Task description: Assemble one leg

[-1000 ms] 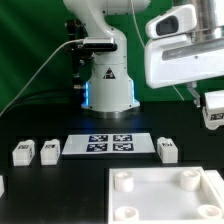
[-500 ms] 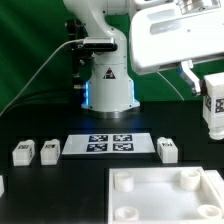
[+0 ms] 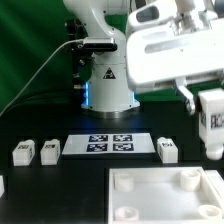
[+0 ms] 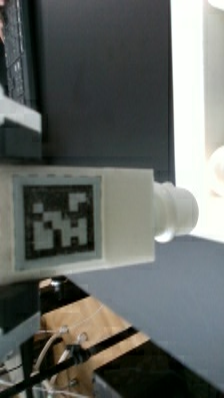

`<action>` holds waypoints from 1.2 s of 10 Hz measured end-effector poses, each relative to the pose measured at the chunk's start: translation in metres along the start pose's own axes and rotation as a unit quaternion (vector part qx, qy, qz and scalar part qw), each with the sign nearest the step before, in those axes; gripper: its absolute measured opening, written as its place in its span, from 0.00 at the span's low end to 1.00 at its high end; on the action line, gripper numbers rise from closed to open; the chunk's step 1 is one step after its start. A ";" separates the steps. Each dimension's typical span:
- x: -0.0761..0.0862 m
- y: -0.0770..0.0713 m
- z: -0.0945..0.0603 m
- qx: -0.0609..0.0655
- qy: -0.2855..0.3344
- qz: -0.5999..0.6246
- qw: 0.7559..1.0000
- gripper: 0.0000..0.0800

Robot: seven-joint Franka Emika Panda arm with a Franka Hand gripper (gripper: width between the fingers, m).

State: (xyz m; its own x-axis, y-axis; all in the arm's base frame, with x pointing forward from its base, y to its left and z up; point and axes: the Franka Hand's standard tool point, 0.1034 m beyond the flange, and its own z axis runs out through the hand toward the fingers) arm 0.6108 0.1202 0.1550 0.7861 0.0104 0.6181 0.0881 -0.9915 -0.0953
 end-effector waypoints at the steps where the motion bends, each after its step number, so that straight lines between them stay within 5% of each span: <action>1: 0.001 0.000 0.011 -0.006 0.004 -0.009 1.000 0.37; 7: -0.008 0.004 0.022 -0.010 -0.005 -0.014 1.000 0.37; 9: -0.033 0.022 0.047 -0.017 -0.022 -0.012 1.000 0.37; 12: -0.030 0.025 0.049 -0.017 -0.017 -0.010 1.000 0.37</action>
Offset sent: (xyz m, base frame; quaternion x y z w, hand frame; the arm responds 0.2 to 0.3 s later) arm 0.0000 0.0000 0.0000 0.0000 0.0000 0.0000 1.0000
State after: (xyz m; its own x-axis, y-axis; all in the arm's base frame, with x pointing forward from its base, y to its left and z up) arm 0.6190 0.1015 0.0956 0.8051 0.0339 0.5921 0.0835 -0.9949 -0.0565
